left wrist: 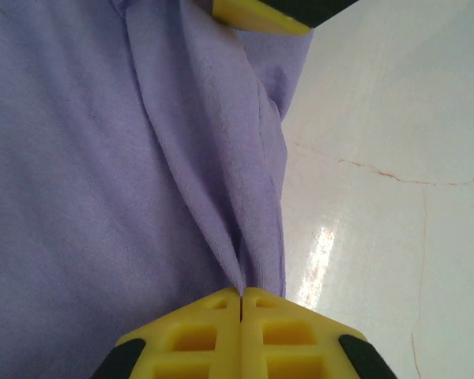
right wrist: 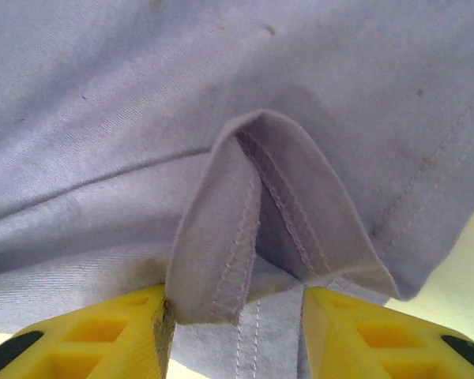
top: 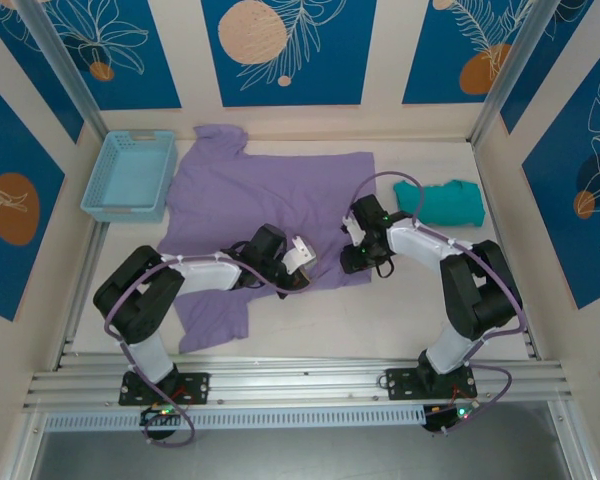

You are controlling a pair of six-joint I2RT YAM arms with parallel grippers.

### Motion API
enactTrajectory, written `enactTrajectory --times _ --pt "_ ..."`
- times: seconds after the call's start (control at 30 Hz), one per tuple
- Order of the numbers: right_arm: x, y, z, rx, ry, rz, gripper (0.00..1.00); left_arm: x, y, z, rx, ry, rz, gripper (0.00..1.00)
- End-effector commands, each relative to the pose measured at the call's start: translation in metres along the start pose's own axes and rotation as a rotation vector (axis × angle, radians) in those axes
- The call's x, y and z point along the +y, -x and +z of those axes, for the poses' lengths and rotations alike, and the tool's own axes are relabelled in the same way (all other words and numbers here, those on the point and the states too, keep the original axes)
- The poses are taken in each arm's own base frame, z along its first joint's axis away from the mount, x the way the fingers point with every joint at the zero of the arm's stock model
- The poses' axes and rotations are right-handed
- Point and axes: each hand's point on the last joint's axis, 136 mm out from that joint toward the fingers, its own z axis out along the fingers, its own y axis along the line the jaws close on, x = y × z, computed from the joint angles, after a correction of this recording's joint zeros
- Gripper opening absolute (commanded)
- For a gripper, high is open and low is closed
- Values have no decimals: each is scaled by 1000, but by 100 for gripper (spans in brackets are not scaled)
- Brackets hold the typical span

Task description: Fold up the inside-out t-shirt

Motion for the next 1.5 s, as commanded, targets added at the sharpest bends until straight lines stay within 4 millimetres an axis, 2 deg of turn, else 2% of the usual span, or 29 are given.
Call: enactTrajectory --times 0.0,0.13,0.27,0.4,0.57,0.7,1.0,1.13,1.47 --pt "6 11 -1 -52 -20 -92 47 0 2 0 1 -28 -16 0" --pt "7 21 -1 -77 -54 -133 40 0 1 0 4 -29 -17 0" --pt "-1 25 -1 -69 -105 -137 26 -1 -1 1 9 -32 -18 0" --pt "-20 22 -7 -59 -154 -52 15 -1 0 0 8 -31 -16 0" --pt "-52 13 -24 -60 -179 160 9 -1 -1 0 12 -35 -17 0" --pt "-60 10 -31 -64 -168 240 10 -2 -2 1 13 -39 -17 0" --pt "-49 0 -38 -78 -76 274 29 -2 -3 2 14 -45 -15 0" --pt "-31 -2 -34 -87 21 241 36 -3 -3 3 14 -47 -14 0" --pt "-29 -16 -10 23 118 324 39 -3 -4 2 13 -47 -17 0"
